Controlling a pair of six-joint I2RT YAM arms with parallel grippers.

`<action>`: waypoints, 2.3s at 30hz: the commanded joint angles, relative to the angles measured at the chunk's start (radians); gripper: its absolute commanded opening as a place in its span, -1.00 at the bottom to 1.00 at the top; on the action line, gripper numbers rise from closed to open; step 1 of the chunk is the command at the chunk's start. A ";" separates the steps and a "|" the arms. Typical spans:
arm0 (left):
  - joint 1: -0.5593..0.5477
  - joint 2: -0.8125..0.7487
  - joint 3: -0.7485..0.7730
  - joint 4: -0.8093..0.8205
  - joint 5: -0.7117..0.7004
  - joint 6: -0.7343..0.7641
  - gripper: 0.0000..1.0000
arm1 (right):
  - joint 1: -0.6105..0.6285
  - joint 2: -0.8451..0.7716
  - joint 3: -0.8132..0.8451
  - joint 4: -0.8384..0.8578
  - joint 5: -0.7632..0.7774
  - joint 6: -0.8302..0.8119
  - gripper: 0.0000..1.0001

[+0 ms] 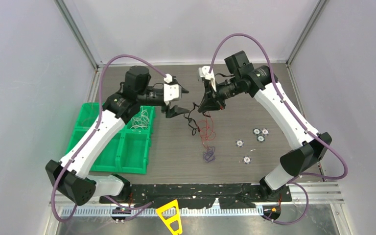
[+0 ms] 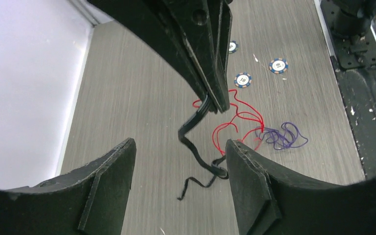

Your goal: Untangle the cables

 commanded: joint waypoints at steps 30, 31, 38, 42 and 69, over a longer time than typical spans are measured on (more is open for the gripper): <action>0.152 -0.018 0.466 0.058 -0.450 -0.596 -1.00 | -0.054 0.035 -0.496 0.609 0.393 0.358 0.48; 0.181 -0.027 0.498 0.030 -0.468 -0.601 -1.00 | -0.054 0.028 -0.502 0.613 0.391 0.378 0.53; 0.295 -0.151 0.576 -0.146 -0.688 -0.531 -1.00 | -0.055 -0.022 -0.473 0.561 0.421 0.393 0.91; 0.310 -0.210 0.573 -0.275 -0.970 -0.427 -1.00 | -0.057 -0.058 -0.467 0.528 0.431 0.391 0.91; 1.174 -0.334 0.120 -0.176 -0.620 -0.208 -1.00 | -0.060 -0.174 -0.476 0.417 0.414 0.402 0.91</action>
